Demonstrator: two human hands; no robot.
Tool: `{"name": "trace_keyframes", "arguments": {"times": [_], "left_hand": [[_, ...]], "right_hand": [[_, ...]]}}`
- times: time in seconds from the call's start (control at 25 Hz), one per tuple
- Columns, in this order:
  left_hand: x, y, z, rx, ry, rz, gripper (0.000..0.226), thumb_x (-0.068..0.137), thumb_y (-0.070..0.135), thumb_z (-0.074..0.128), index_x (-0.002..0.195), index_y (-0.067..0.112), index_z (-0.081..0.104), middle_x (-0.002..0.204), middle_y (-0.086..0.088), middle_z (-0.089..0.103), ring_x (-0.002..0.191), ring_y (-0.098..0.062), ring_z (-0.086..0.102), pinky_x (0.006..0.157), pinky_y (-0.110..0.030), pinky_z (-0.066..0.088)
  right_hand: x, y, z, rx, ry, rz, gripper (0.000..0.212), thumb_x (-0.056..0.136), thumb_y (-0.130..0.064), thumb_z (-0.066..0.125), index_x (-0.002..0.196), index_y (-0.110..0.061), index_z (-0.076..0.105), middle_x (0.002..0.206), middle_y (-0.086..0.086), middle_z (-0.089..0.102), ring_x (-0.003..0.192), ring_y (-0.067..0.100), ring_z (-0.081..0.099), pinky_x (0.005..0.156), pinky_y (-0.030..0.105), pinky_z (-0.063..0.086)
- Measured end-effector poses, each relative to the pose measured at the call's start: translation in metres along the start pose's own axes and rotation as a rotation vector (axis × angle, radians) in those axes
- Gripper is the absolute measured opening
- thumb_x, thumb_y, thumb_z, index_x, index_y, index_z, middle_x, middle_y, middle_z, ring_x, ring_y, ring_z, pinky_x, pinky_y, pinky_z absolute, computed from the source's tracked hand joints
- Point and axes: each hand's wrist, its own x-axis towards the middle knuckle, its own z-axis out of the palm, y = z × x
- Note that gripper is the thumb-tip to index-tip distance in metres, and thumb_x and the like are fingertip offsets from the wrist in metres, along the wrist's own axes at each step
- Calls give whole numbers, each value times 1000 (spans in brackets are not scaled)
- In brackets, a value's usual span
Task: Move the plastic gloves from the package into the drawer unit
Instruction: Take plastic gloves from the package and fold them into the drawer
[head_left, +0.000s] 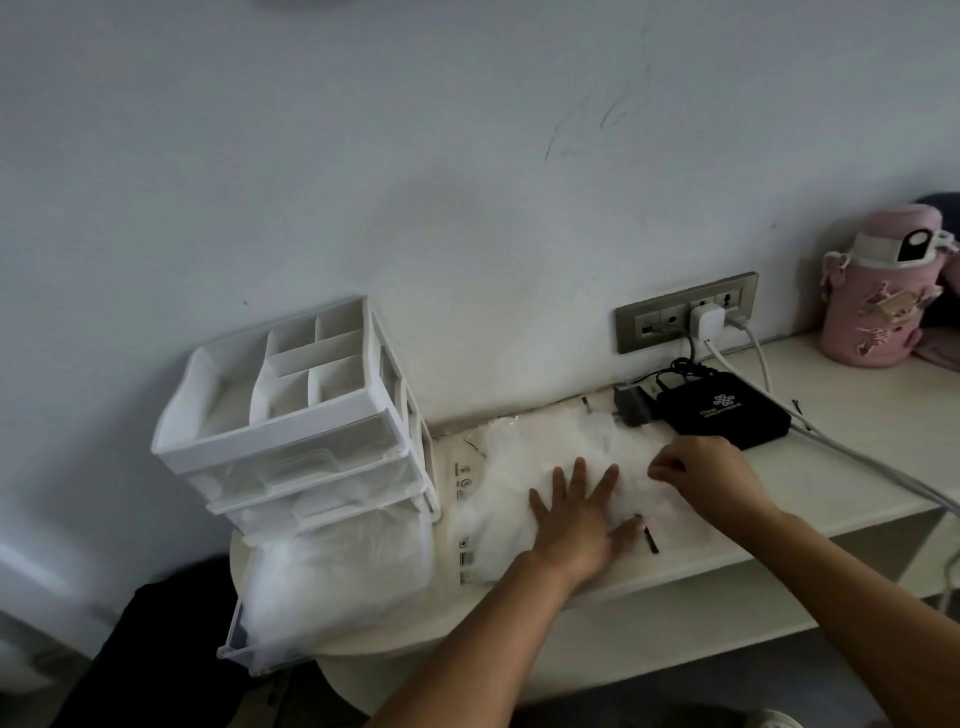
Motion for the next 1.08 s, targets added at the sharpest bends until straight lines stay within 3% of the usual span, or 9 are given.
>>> {"name": "trace_keyframes", "arguments": {"times": [0.08,0.2,0.36,0.48,0.64,0.76,0.84,0.96,1.08], "left_hand": [[3,-2,3,-8,17,-24,106,55,83,-1,151,37,2,160,-4,-11,146,-30,-14,112,-57,-11],[5,-4,3,-61,39,-32,69,92,66,28,151,38,5,160,-7,-7,147,-30,-11,113,-57,-8],[4,-4,-5,-168,56,-53,66,96,53,38,151,33,9,160,-11,-3,147,-33,-8,113,-56,-5],[6,-6,-6,-158,27,-99,67,97,52,36,153,26,10,160,-9,-2,147,-30,-7,115,-53,-5],[5,-1,-28,-702,146,-96,48,104,36,28,148,17,32,156,-4,26,145,-16,20,116,-31,12],[6,-1,-53,-1246,140,-13,76,87,67,38,147,19,34,152,1,34,142,-11,27,115,-29,15],[11,-1,-66,-1251,78,89,107,62,82,55,149,26,27,155,4,29,143,-9,24,117,-31,13],[8,2,-73,-1081,-131,326,85,82,55,63,151,28,21,157,4,26,144,-10,23,120,-40,11],[0,6,-72,-1209,-352,359,97,73,56,72,150,19,25,153,-2,33,142,-16,29,121,-42,11]], "right_hand": [[4,-6,-10,-13,55,-33,14,92,-19,58,91,-14,71,92,-2,67,76,8,58,68,19,44],[10,-18,-30,90,188,-107,12,93,-16,55,86,-13,64,86,-1,60,71,7,53,58,13,36],[10,-32,-47,374,259,-96,13,96,-14,50,88,-12,59,77,-6,60,70,2,55,61,7,43],[11,-36,-59,1067,137,31,23,101,-14,38,89,-5,57,96,11,68,88,21,69,83,29,56],[13,-41,-82,1740,-43,103,37,102,-12,29,77,-3,56,101,22,69,91,31,70,68,35,59],[11,-47,-87,1789,-160,121,37,98,-9,32,74,-3,60,94,22,71,87,30,71,64,34,59],[10,-45,-87,1806,-324,144,38,93,-7,34,79,1,69,98,23,69,93,31,70,71,35,58],[9,-39,-84,1814,-543,26,48,102,-8,12,124,10,51,133,28,48,130,31,45,113,38,29],[6,-37,-80,1843,-703,-42,48,104,-11,9,132,10,42,138,25,45,134,26,41,116,37,23]]}}
